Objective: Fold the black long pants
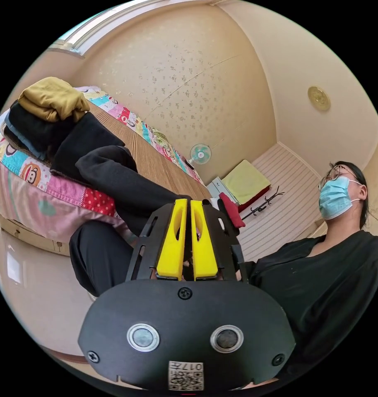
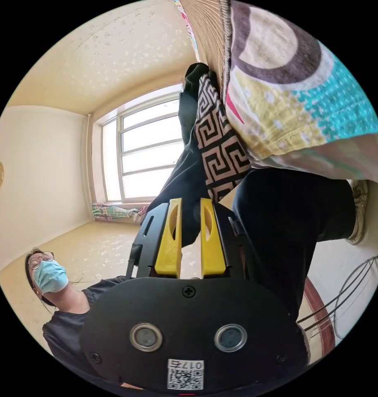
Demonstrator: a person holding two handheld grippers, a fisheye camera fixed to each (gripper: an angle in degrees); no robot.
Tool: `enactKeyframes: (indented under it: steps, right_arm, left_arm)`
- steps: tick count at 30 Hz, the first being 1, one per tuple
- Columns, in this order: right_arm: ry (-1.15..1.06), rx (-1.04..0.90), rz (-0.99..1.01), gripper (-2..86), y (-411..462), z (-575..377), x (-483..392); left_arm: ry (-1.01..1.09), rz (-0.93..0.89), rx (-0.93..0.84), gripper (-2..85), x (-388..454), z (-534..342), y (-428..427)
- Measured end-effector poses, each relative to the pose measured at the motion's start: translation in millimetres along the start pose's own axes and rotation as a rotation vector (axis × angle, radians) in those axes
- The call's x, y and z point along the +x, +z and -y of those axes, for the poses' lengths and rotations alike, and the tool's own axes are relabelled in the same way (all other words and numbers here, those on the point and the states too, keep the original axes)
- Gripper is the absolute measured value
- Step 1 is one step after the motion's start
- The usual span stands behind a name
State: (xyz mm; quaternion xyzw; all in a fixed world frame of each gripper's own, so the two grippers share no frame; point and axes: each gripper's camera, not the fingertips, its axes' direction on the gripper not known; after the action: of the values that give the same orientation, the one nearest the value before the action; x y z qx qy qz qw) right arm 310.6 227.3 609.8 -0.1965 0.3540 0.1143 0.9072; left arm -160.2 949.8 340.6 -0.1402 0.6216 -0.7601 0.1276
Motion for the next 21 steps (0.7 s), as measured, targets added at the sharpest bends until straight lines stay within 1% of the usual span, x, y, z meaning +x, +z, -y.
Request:
enactKeyframes:
  steps: [4, 6, 8, 10, 12, 13, 14, 16, 17, 19, 21]
  right_arm:
    - [0.027, 0.01, -0.071, 11.2, -26, -6, 6]
    - [0.053, 0.029, -0.064, 12.5, -32, -10, 17]
    - [0.117, 0.016, 0.059, 13.1, -30, -14, 35]
    - [0.123, 0.032, 0.152, 12.3, -28, -19, 40]
    - [0.084, 0.057, 0.266, 9.4, -30, -22, 38]
    - [0.062, 0.069, 0.356, 6.2, -34, -22, 37]
    - [0.04, 0.1, 0.428, 4.5, -42, -24, 33]
    - [-0.015, 0.17, 0.483, 3.0, -60, -29, 20]
    - [-0.065, 0.21, 0.517, 2.6, -72, -32, 6]
    - [-0.136, 0.229, 0.533, 2.2, -86, -36, -23]
    - [-0.265, 0.227, 0.515, 1.9, -96, -40, -63]
  left_arm:
    - [0.041, -0.039, 0.032, -0.7, 5, 14, -4]
    - [0.067, -0.106, 0.054, -0.7, 6, 25, 2]
    - [0.059, -0.17, 0.07, -0.7, 5, 33, 10]
    - [0.06, -0.218, 0.079, -0.8, 6, 41, 17]
    - [0.083, -0.233, 0.081, -0.8, 10, 50, 20]
    - [0.085, -0.227, 0.083, -0.8, 10, 52, 20]
    - [0.079, -0.207, 0.084, -0.7, 10, 57, 17]
    - [0.073, -0.151, 0.075, -0.7, 9, 64, 10]
    - [0.076, -0.091, 0.063, -0.7, 10, 69, 4]
    - [0.088, 0.037, 0.027, -0.6, 13, 76, -3]
    - [0.105, 0.211, -0.057, -0.5, 19, 83, 0]
